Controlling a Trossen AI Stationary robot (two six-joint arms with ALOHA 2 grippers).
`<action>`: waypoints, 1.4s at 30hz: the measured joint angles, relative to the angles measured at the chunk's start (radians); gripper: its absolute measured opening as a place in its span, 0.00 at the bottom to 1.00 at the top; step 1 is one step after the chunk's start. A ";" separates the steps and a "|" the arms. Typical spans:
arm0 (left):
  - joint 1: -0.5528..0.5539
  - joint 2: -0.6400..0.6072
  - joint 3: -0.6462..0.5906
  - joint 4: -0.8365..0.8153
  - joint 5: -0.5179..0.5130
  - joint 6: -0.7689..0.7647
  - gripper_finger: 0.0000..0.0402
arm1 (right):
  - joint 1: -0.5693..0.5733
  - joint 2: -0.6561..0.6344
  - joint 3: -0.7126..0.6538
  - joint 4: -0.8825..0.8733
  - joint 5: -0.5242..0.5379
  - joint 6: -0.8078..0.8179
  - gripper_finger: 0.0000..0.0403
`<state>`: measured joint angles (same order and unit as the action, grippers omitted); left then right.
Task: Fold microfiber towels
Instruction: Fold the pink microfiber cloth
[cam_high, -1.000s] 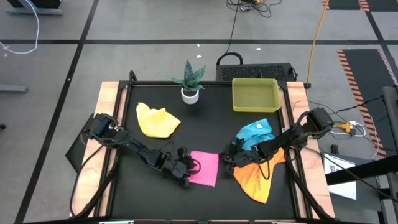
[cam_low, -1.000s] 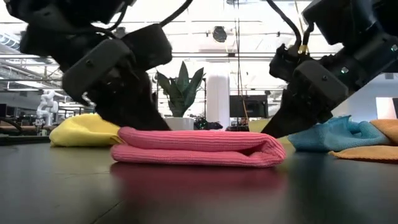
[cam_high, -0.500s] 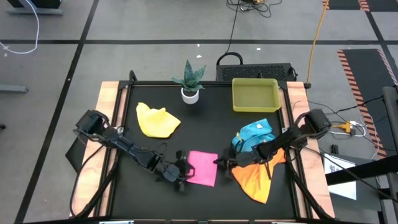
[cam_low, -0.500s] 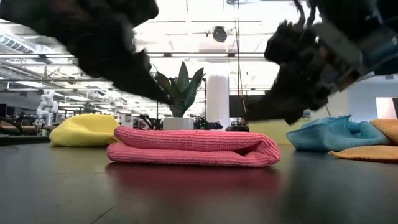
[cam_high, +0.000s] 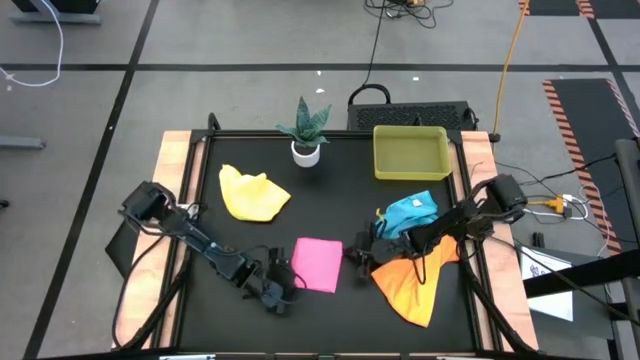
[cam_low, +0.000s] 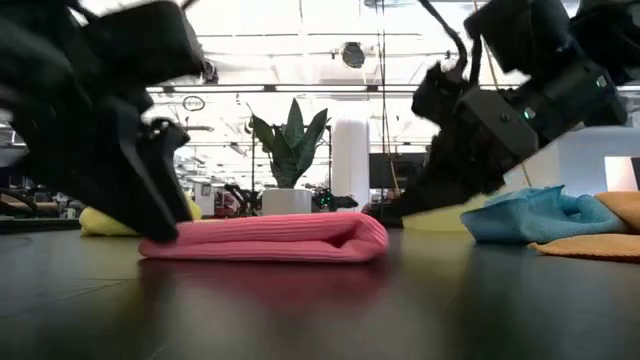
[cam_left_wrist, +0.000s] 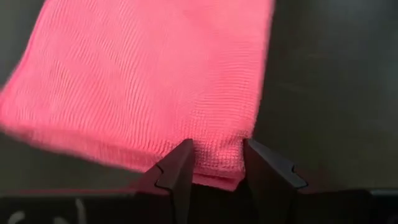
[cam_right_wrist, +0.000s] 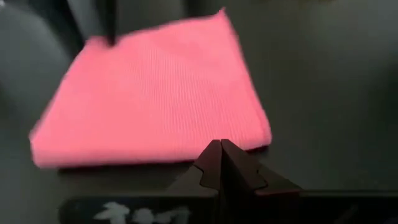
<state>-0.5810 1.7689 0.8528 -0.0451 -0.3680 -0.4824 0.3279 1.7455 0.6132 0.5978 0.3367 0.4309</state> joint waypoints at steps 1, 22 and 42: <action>-0.008 -0.008 0.000 0.015 -0.004 0.000 0.36 | 0.000 -0.017 0.000 -0.003 0.000 -0.012 0.00; 0.212 0.020 0.002 0.049 -0.105 -0.047 0.36 | 0.067 0.202 0.190 0.085 -0.314 -0.077 0.00; 0.077 -0.044 0.002 0.114 -0.067 0.193 0.36 | 0.102 0.066 0.190 0.015 -0.302 -0.239 0.01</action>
<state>-0.5038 1.7247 0.8544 0.0688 -0.4346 -0.2895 0.4303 1.8116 0.8028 0.6124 0.0351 0.1916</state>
